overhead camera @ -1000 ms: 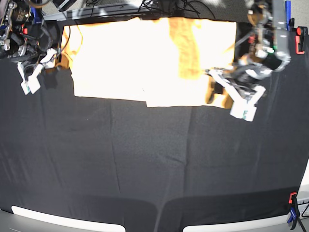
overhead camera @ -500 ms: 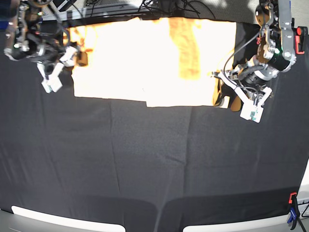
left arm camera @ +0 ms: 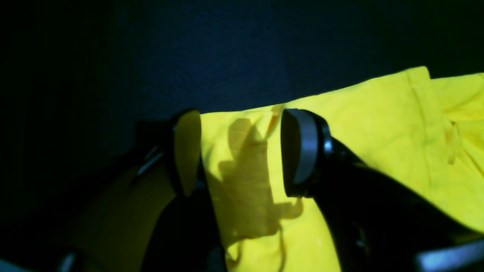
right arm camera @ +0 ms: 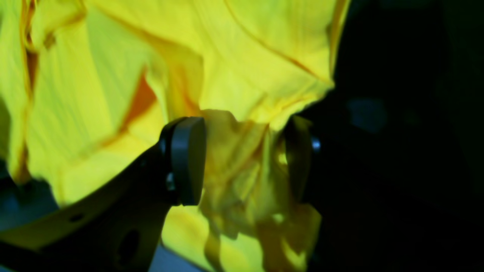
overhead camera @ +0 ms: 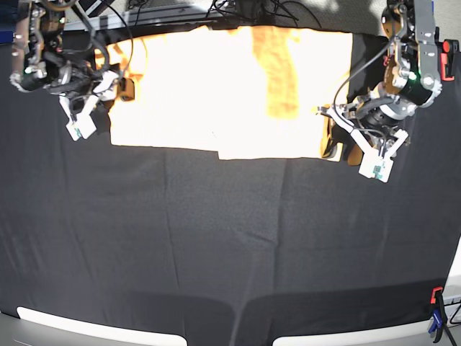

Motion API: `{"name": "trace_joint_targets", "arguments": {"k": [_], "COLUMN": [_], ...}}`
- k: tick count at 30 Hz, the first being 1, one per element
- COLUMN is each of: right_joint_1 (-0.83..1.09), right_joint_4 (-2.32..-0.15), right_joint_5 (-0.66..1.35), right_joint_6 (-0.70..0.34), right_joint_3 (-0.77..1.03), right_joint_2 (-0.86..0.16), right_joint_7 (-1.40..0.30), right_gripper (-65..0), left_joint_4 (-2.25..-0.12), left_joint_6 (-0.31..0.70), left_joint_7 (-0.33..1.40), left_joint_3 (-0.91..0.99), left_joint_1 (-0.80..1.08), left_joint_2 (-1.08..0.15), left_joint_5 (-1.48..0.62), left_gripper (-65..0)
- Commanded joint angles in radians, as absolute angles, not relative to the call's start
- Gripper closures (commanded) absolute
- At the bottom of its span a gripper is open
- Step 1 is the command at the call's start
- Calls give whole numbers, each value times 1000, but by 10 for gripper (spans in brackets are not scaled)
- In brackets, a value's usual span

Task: Layout the t-shirt on the table in an organized manner, then fold the t-shirt properly
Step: 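Release the strip end and regrasp it with both grippers at each end, then lift the strip end with the right gripper and fold it toward the left gripper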

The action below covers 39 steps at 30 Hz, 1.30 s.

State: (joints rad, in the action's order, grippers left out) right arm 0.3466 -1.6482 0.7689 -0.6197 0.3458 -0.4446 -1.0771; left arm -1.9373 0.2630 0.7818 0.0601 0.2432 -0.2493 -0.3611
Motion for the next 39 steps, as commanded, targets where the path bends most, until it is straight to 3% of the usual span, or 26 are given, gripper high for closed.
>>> {"name": "trace_joint_targets", "arguments": {"k": [1,9,27,35,37,39], "right_joint_1": [344,321,272,312,315,313], "right_joint_4": [-1660,-1660,-1612,-1613,-1613,-1613], "right_joint_5": [789,785,808,807,807,787], "right_joint_6": [-621,-622,-572,-568,-568,-568], "right_joint_3": [377,443,150,117,117,117], "right_joint_2": [-467,-476,-474,-474,-474,-474], "right_joint_7": [-1076,-1070,-1130,-1130,-1130,-1129], "right_gripper": [-327,-327,-327,-324,-281,-198], "left_joint_4": [-1956,-1956,-1956,-1956,-1956,-1956], "left_joint_6": [265,265,265,265,265,265], "left_joint_7": [754,746,747,747,747,747], "left_joint_3": [64,64,64,64,64,64], "left_joint_1": [235,236,235,235,236,236], "left_joint_2": [-256,-256,-256,-256,-256,-256], "left_joint_5": [-368,-368,-367,-367,-367,-367], "left_gripper": [-315,-315,-315,-315,-315,-315]}}
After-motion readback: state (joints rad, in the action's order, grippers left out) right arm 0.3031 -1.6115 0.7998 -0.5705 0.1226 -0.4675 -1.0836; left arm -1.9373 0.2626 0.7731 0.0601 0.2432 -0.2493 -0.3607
